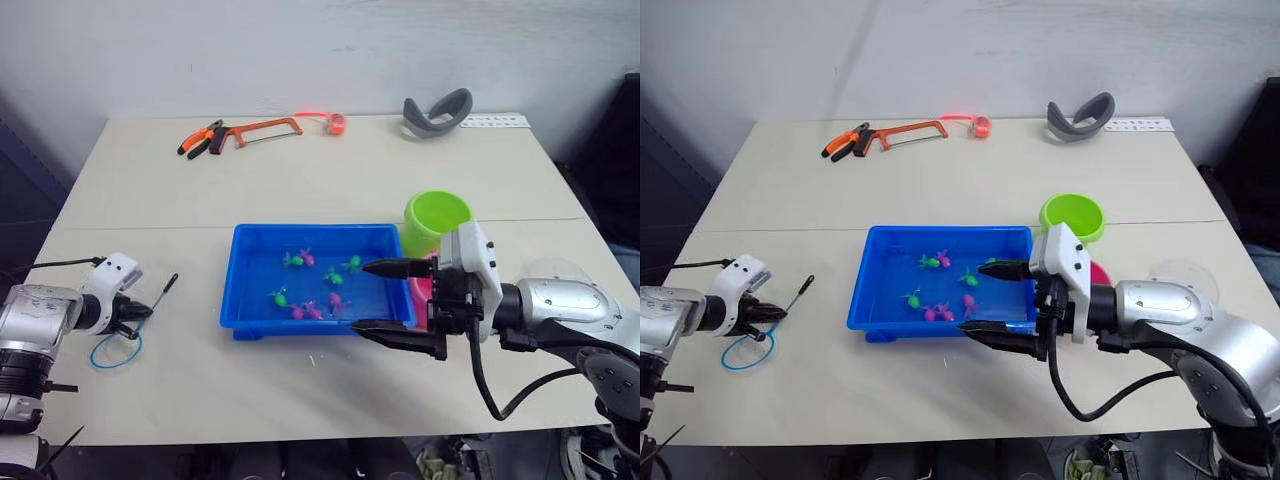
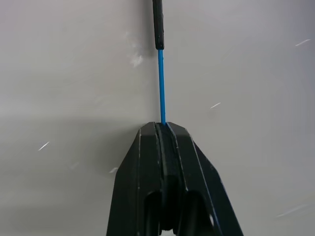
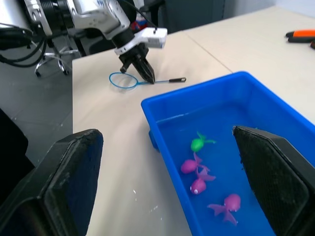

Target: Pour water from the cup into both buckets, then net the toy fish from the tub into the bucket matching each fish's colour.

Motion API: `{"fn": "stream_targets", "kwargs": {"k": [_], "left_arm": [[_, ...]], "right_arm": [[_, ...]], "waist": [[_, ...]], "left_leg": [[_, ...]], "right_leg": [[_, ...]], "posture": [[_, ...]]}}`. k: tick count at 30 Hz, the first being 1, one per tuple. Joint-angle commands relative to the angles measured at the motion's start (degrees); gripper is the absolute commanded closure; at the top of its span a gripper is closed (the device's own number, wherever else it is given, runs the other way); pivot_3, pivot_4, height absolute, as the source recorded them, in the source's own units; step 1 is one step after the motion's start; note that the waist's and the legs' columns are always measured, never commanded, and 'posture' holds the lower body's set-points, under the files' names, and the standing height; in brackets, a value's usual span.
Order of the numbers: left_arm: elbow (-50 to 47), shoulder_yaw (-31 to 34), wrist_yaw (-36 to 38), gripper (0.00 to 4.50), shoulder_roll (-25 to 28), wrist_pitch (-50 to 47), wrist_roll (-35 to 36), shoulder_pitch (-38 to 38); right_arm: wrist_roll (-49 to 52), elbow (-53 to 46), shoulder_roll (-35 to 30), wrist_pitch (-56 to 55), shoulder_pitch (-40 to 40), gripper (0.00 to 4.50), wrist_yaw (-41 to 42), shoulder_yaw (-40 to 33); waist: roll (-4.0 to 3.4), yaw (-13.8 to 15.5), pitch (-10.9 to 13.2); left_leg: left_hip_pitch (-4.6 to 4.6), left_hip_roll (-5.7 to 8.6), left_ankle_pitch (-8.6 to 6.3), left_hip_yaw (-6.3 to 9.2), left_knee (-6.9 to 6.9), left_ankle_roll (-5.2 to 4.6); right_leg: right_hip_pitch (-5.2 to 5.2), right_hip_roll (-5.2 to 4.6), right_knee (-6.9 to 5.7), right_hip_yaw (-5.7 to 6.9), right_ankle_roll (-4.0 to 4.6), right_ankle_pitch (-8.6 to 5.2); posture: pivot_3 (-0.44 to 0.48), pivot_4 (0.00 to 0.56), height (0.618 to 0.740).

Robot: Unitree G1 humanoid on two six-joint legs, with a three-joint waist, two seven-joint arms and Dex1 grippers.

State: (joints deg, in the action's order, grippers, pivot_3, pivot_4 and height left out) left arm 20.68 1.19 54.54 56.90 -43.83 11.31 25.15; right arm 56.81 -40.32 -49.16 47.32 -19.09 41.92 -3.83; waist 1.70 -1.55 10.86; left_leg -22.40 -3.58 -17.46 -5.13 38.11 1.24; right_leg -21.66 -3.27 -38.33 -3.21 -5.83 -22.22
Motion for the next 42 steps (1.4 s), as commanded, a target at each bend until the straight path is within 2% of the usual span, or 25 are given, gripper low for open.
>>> {"fn": "stream_targets", "kwargs": {"k": [1, 4, 7, 11, 15, 19, 21, 27, 30, 32, 42], "left_arm": [[-5.91, 4.42, 7.37, 4.48, 5.37, 3.04, 3.9, 3.71], [-10.74, 5.01, 13.59, 4.48, 7.03, 5.31, 7.52, 5.94], [-17.04, 2.73, 16.48, 4.48, 6.6, 5.13, 9.23, 9.9], [-25.12, -2.27, 18.29, 4.48, 4.4, 2.34, 10.69, 15.4], [-31.22, -7.72, 23.94, 4.48, -0.49, 8.69, 11.99, 18.71], [-28.2, -13.46, 25.74, 4.48, -4.59, 14.19, 7.72, 21.42], [-25.74, -16.23, 26.32, 4.48, -7.2, 17.4, 5.44, 22.7], [-18.95, -20.13, 26.2, 4.48, -13.25, 22.67, 0.52, 26.67], [-17.07, -20.15, 26.56, 4.5, -15.25, 23.19, 0.12, 28.13], [-16.31, -20.1, 27.03, 4.5, -16.11, 23.64, -0.14, 28.83], [-18.1, -19.31, 28.65, 4.5, -17.13, 22.19, 0.83, 28.72]], "right_arm": [[1.94, -1.69, -2.01, -0.05, -0.2, 0.0, 1.48, -3.16], [1.32, -0.97, -3.8, -0.04, -1.22, 0.0, 2.65, -3.63], [2.57, 0.38, -5.92, 0.78, -3.45, 0.0, 4.49, -4.41], [6.42, 3.22, -8.01, 3.81, -8.12, 0.0, 5.0, -5.39], [7.61, 6.39, -10.58, 7.46, -14.54, 0.0, 6.14, -3.91], [2.89, 8.8, -9.48, 9.98, -22.16, 0.0, 5.67, 2.74], [2.55, 10.47, -6.85, 12.51, -26.7, 0.0, 3.97, 5.74], [-2.25, 11.64, -2.43, 14.51, -31.21, 0.0, 3.48, 11.62], [-5.28, 11.41, -1.49, 13.92, -31.77, 0.7, 4.36, 13.98], [-7.39, 11.18, -1.3, 13.3, -31.78, 1.59, 5.03, 15.43], [-13.5, 11.97, 1.87, 12.37, -29.76, 1.59, 4.92, 16.9]], "waist": [[0.39, -0.12, 0.0], [0.39, -0.26, -0.01], [0.33, -0.24, 0.03], [0.32, -0.19, 0.04], [0.22, -0.23, 0.09], [0.2, -0.53, 0.09], [0.2, -0.67, 0.1], [0.2, -0.39, 0.1], [0.19, -0.35, 0.1], [0.2, -0.38, 0.1], [0.19, -0.37, 0.1]], "left_leg": [[-0.02, -0.03, 0.01, 0.01, -0.02, 0.02], [-0.04, 0.0, -0.04, -0.12, -0.05, -0.03], [-0.03, 0.02, -0.08, -0.2, -0.06, -0.06], [-0.03, -0.01, -0.06, -0.17, -0.03, -0.04], [-0.02, -0.01, -0.07, -0.24, -0.02, -0.04], [-0.01, -0.11, -0.05, -0.24, 0.04, -0.02], [0.0, -0.13, -0.05, -0.27, 0.06, -0.02], [-0.2, -0.16, -0.05, -0.29, 0.12, -0.03], [-1.0, -0.17, -0.06, -0.26, 0.64, -0.04], [-1.11, -0.17, -0.08, -0.24, 0.83, -0.08], [-1.01, -0.15, -0.06, -0.24, 1.02, -0.05]], "right_leg": [[-0.01, 0.02, 0.04, 0.0, 0.0, 0.0], [0.02, -0.01, 0.27, 0.0, 0.0, 0.0], [0.02, -0.02, 0.35, 0.0, -0.02, 0.01], [0.05, 0.04, 0.32, -0.06, -0.02, 0.01], [0.02, 0.07, 0.33, -0.12, -0.05, 0.02], [-0.01, 0.22, 0.3, -0.18, -0.05, 0.03], [-0.05, 0.29, 0.26, -0.2, -0.05, 0.03], [-0.29, 0.29, 0.16, -0.19, -0.05, 0.03], [-1.07, 0.27, -0.51, -0.13, -0.06, 0.03], [-1.18, 0.19, -0.64, -0.11, -0.06, 0.03], [-1.11, 0.23, -0.8, -0.09, -0.06, 0.03]], "posture": [[0.0, 0.15, 0.74], [0.0, 0.15, 0.74], [0.0, 0.15, 0.74], [0.0, 0.15, 0.74], [0.0, 0.15, 0.74], [0.0, 0.15, 0.74], [0.0, 0.15, 0.74], [0.0, 0.15, 0.74], [0.0, 0.15, 0.74], [0.0, 0.15, 0.74], [0.0, 0.15, 0.74]]}}
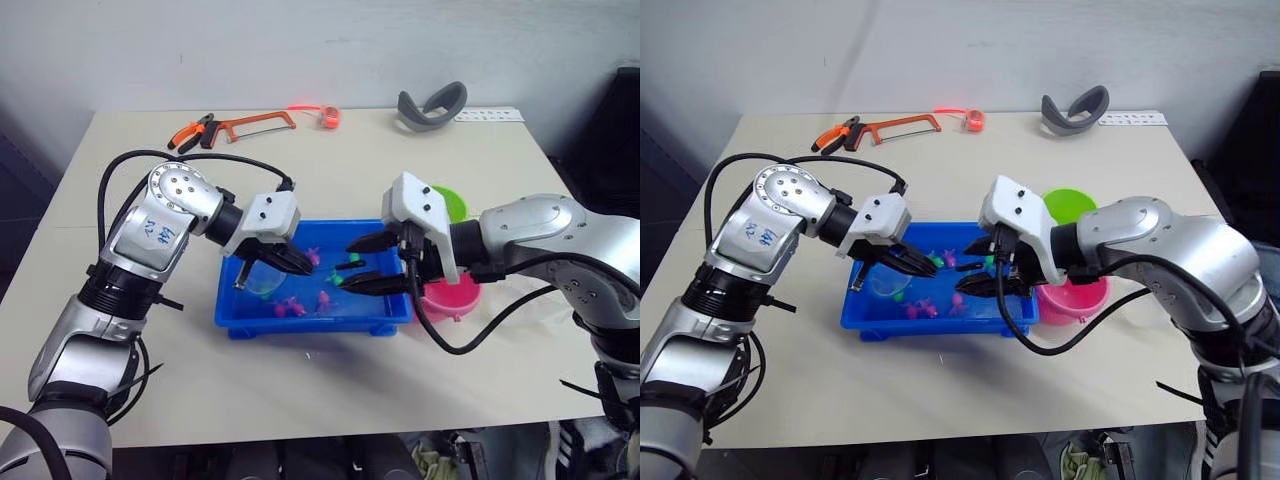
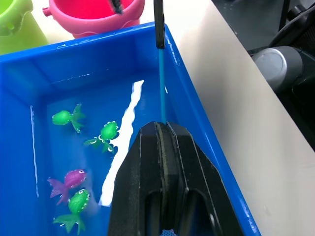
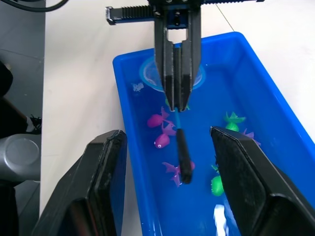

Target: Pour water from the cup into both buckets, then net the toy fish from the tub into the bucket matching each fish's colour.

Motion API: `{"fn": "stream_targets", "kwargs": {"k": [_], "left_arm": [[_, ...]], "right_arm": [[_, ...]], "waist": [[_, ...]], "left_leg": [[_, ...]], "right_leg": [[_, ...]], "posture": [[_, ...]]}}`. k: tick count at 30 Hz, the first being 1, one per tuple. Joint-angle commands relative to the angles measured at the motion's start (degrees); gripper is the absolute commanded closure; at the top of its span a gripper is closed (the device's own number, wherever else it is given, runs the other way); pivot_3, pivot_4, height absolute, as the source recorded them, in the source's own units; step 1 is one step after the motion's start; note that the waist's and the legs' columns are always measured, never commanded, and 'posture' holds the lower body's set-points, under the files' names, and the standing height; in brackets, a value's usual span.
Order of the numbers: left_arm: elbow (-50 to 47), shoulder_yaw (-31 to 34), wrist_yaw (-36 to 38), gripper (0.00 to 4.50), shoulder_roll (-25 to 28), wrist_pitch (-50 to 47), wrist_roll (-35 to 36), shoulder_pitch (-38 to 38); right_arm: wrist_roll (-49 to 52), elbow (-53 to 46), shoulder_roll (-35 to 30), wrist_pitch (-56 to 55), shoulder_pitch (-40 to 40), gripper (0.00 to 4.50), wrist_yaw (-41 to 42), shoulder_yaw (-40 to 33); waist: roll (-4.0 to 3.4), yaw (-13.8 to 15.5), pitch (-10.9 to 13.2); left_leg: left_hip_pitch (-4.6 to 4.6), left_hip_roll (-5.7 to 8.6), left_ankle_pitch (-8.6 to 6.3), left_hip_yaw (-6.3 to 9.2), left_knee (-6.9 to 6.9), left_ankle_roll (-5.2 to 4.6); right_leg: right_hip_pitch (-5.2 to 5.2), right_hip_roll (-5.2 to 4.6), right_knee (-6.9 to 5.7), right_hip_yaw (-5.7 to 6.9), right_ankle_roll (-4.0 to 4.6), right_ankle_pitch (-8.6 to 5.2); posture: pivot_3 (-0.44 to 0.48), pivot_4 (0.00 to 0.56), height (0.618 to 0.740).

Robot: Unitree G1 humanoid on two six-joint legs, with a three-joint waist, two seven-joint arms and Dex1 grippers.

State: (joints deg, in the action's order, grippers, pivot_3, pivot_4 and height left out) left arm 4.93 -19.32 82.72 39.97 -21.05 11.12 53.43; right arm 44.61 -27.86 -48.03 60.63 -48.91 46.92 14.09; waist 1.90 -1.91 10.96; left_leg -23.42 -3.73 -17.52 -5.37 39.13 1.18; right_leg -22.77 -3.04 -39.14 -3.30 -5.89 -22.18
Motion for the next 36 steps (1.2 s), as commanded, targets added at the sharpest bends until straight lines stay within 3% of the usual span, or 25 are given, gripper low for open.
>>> {"fn": "stream_targets", "kwargs": {"k": [1, 4, 8, 11, 12, 24, 27, 32, 36], "left_arm": [[-2.48, 1.22, 0.5, 4.5, -0.28, -0.84, 1.1, 0.52], [-2.21, 1.21, 0.57, 4.5, -0.69, -0.89, 0.99, 0.97], [-1.86, 1.27, 0.62, 4.5, -1.42, -1.1, 1.0, 1.33], [-0.58, 1.32, 0.61, 4.5, -1.94, -0.93, 0.67, 2.26], [-0.1, 1.39, 0.61, 4.5, -2.02, -0.93, 0.56, 2.63], [0.32, 1.7, 0.76, 4.5, -2.13, -1.81, 0.62, 3.74], [0.2, 1.77, 0.72, 4.5, -2.24, -1.83, 0.62, 3.74], [-0.32, 1.88, 0.74, 4.5, -2.46, -1.9, 0.74, 3.77], [-0.69, 1.88, 0.91, 4.5, -2.53, -1.73, 0.81, 3.53]], "right_arm": [[-1.59, -0.32, 1.07, -0.89, 0.19, 1.59, -0.05, -1.16], [-1.91, -0.01, 2.23, -0.59, 0.42, 1.59, 0.28, -1.19], [-3.53, 0.04, 2.54, -1.46, 0.4, 2.89, 0.94, -0.54], [-6.63, -0.33, 1.97, -3.71, 0.56, 4.29, 2.07, 1.59], [-7.18, -0.39, 1.99, -4.05, 0.65, 4.47, 2.3, 1.86], [-9.9, -1.05, 2.59, -5.12, 2.24, 4.47, 3.51, 0.98], [-9.4, -1.04, 3.04, -4.05, 2.57, 3.36, 3.38, 0.41], [-10.74, -1.11, 2.66, -4.66, 2.67, 1.04, 4.42, 0.76], [-11.49, -0.89, 2.97, -5.06, 2.77, 1.04, 4.59, 0.55]], "waist": [[0.0, -0.01, 0.0], [0.0, -0.01, 0.0], [0.0, -0.03, 0.0], [0.0, -0.04, 0.0], [0.0, -0.06, 0.0], [0.0, -0.05, 0.0], [0.0, -0.02, 0.0], [0.0, -0.04, 0.0], [0.0, -0.05, 0.0]], "left_leg": [[0.0, 0.0, 0.0, 0.0, 0.0, 0.0], [0.0, 0.0, 0.0, 0.0, 0.0, 0.0], [0.0, 0.0, 0.0, 0.0, 0.01, 0.0], [0.0, 0.0, 0.0, 0.0, 0.01, 0.0], [0.0, 0.01, 0.0, 0.0, 0.01, 0.0], [0.01, 0.0, 0.0, -0.01, 0.02, 0.0], [0.01, 0.0, 0.0, 0.0, 0.03, 0.0], [0.01, 0.01, 0.0, -0.01, 0.04, 0.0], [0.01, 0.01, 0.0, -0.01, 0.04, 0.0]], "right_leg": [[0.0, 0.0, 0.01, 0.0, 0.0, 0.0], [0.0, -0.01, 0.0, 0.02, 0.0, 0.0], [0.0, -0.01, -0.02, 0.03, 0.0, 0.0], [0.0, -0.01, -0.01, 0.04, 0.0, 0.0], [0.0, -0.01, -0.01, 0.04, 0.0, 0.0], [-0.01, 0.0, -0.04, 0.07, 0.0, 0.0], [0.0, -0.01, -0.04, 0.07, 0.0, 0.0], [0.0, -0.01, -0.06, 0.08, 0.0, 0.0], [-0.01, 0.0, -0.06, 0.08, 0.0, 0.0]], "posture": [[0.0, 0.15, 0.74], [0.0, 0.15, 0.74], [0.0, 0.15, 0.74], [0.0, 0.15, 0.74], [0.0, 0.15, 0.74], [0.0, 0.15, 0.74], [0.0, 0.15, 0.74], [0.0, 0.15, 0.74], [0.0, 0.15, 0.74]]}}
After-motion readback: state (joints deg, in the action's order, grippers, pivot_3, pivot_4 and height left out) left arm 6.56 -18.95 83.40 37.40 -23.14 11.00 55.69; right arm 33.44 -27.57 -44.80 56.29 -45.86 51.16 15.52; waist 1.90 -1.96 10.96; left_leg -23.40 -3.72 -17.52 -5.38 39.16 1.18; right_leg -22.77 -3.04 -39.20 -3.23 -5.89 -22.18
